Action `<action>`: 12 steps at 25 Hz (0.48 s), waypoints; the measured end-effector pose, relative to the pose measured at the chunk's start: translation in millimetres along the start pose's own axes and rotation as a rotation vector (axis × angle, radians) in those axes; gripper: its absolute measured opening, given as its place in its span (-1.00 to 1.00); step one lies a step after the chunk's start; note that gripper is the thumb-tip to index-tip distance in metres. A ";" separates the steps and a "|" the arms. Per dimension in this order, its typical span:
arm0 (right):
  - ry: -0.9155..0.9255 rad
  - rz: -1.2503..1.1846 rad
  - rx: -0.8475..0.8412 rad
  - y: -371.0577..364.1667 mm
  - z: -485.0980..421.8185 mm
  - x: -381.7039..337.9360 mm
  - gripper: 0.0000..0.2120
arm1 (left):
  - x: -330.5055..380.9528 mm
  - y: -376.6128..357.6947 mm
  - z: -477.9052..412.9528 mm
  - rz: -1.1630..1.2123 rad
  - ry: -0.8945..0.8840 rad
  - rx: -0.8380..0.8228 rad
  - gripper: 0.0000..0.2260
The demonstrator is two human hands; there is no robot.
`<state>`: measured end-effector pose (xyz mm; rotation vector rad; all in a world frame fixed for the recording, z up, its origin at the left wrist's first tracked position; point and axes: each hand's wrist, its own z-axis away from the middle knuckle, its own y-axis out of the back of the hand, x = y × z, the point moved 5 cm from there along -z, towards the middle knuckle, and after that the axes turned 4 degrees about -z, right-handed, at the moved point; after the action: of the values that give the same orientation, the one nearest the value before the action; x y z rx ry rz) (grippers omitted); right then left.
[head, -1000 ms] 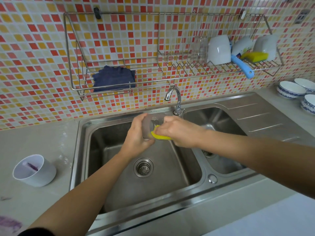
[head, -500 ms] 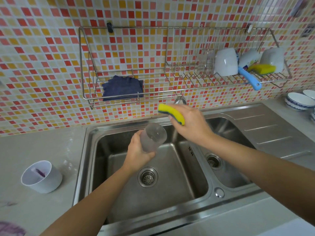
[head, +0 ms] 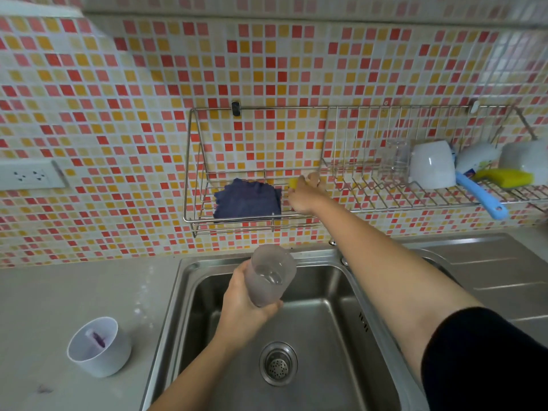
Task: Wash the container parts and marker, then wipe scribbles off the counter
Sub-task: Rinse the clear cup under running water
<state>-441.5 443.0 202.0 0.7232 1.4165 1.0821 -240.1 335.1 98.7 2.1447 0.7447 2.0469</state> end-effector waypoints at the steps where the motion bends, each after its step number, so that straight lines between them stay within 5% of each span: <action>1: -0.033 0.026 -0.085 -4.3 -6.2 -0.6 -0.39 | -0.2 2.1 -0.7 0.001 0.000 0.008 -0.24; 4: -0.057 0.098 -0.203 -8.9 -9.7 -2.9 -0.37 | -2.7 4.1 -2.5 0.002 -0.002 0.026 -0.24; 6: -0.029 0.116 -0.123 -4.8 -8.4 -4.5 -0.37 | -3.5 0.1 -4.2 0.017 0.003 0.022 -0.26; 12: 0.242 -0.170 0.572 47.8 42.3 14.5 -0.59 | -10.1 -34.2 -7.2 0.172 0.058 -0.129 -0.30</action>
<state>-409.9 483.1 243.1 0.8712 1.9936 0.6432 -256.6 359.2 77.0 2.1541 0.4334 2.1817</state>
